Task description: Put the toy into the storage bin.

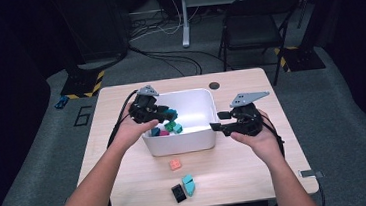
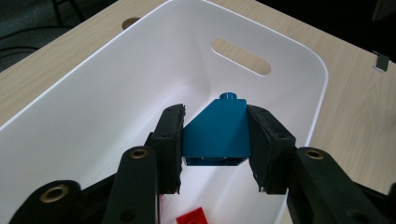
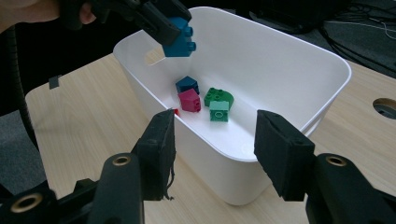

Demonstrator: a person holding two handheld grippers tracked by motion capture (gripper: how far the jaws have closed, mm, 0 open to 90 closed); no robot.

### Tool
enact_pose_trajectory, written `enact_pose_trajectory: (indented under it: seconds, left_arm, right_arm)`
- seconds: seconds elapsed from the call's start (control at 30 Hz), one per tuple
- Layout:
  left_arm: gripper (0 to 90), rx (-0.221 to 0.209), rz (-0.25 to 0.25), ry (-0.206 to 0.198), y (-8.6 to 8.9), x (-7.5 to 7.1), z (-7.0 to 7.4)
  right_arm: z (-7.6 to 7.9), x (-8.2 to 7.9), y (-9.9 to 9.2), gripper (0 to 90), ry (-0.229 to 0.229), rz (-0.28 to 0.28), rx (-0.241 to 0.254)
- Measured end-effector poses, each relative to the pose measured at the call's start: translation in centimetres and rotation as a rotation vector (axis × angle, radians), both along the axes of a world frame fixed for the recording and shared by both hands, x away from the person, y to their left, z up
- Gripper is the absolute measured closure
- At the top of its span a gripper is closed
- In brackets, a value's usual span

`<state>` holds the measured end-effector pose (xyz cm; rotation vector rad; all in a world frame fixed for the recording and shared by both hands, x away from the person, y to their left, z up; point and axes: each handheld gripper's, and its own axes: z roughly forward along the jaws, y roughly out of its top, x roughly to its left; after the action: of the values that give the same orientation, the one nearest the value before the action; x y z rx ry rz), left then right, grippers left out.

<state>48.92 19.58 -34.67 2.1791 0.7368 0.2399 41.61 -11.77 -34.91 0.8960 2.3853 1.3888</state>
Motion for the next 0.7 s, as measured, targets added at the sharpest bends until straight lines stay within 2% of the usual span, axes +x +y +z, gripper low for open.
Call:
enact_pose_trajectory:
  seconds: [0.23,0.4,0.7]
  left_arm:
    - [58.6,0.005,-0.003,0.012,-1.5,1.8,-0.7]
    - [58.6,-0.011,-0.002,0.021,-2.7,3.0,-1.4]
    - [58.6,0.03,-0.005,0.021,-4.4,4.7,-3.0]
  right_arm:
    - [0.0,0.0,-0.1,47.6,0.001,0.0,0.002]
    - [0.0,0.1,-0.2,47.6,0.002,-0.003,0.003]
    - [0.0,0.1,-0.4,47.6,0.0,-0.007,0.006]
